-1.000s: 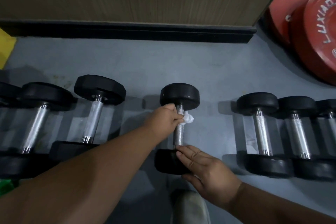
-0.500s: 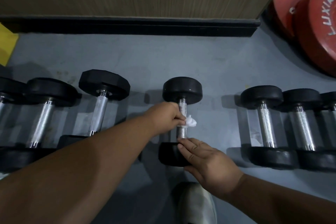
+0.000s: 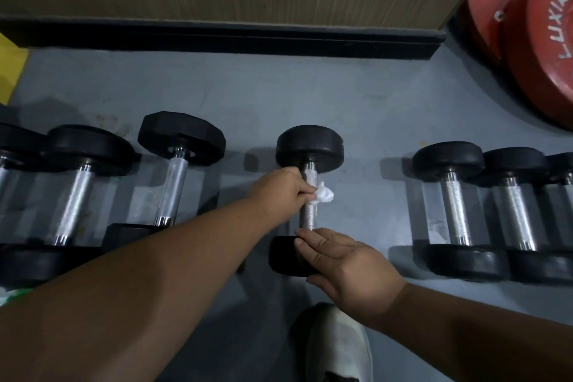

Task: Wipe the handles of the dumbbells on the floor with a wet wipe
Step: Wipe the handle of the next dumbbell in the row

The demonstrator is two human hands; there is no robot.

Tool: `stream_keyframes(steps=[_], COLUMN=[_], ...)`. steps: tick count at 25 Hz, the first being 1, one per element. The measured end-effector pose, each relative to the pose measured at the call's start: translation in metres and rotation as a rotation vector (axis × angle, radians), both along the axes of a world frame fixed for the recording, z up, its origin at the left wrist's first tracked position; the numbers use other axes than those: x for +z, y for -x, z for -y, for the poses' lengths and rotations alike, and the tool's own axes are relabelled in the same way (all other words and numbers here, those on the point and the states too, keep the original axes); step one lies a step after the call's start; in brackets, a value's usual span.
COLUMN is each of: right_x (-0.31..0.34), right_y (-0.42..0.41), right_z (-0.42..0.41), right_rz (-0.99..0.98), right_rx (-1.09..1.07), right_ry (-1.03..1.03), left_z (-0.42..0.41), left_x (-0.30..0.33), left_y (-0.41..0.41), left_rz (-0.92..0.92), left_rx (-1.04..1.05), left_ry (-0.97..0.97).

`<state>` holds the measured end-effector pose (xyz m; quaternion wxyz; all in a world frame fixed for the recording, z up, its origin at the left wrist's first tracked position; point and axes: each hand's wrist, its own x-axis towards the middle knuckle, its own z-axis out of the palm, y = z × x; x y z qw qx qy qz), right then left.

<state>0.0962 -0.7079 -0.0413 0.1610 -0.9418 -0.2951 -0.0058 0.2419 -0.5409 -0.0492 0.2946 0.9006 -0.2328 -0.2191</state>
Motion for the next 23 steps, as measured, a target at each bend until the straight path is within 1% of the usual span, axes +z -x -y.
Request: stream_keyframes(steps=[3,6,8,11,13,14,15,16,17,18,19,20,21,23], right_x=[0.000,-0.003,-0.003,-0.002,0.001,0.003,0.007,0.010,0.009,0.009,0.006,0.001,-0.002,-0.005], right_y=[-0.002,-0.003,-0.002,-0.002,-0.001,-0.002,-0.003,-0.006,-0.013,-0.022,-0.031,-0.039,-0.045,-0.057], right_z=[-0.005,-0.007,-0.008,-0.008,-0.007,-0.005,-0.003,0.002,0.008,0.010,0.010,0.007,0.004,0.001], right_rz=[-0.009,-0.033,-0.061,-0.095,-0.136,-0.177,-0.242,-0.289,-0.285,-0.287,-0.286,-0.275,-0.258,-0.283], right_rx=[0.007,0.010,0.003,-0.006,0.015,-0.010,-0.105,-0.260,-0.406,-0.499,-0.509,-0.462,-0.404,-0.330], right_ry=[0.003,-0.029,-0.037,-0.044,-0.100,-0.176,-0.282,-0.383,-0.438,-0.432,-0.348,-0.262,-0.231,-0.228], left_z=[-0.015,-0.022,-0.023,-0.017,-0.014,-0.013,-0.013,-0.013,-0.014,-0.016,-0.017,-0.018,-0.019,-0.021], left_x=[-0.002,-0.003,-0.004,-0.007,-0.005,-0.005,-0.005,-0.005,-0.006,-0.005,-0.005,-0.005,-0.003,-0.002], left_y=[0.011,0.016,0.013,0.010,0.012,0.013,0.015,0.017,0.019,0.022,0.025,0.028,0.031,0.037], left_rz=[-0.033,0.037,0.086,0.199,0.160,0.133,0.116,0.103,0.090,0.084,0.081,0.080,0.074,0.045], left_rx=[-0.137,-0.306,-0.327,-0.260,-0.146,-0.104,-0.076,-0.062,-0.054,-0.046,-0.040,-0.037,-0.037,-0.030], left_ry=[0.042,0.062,0.083,0.107,0.129,0.144,0.160,0.179,0.192,0.202,0.206,0.210,0.208,0.183])
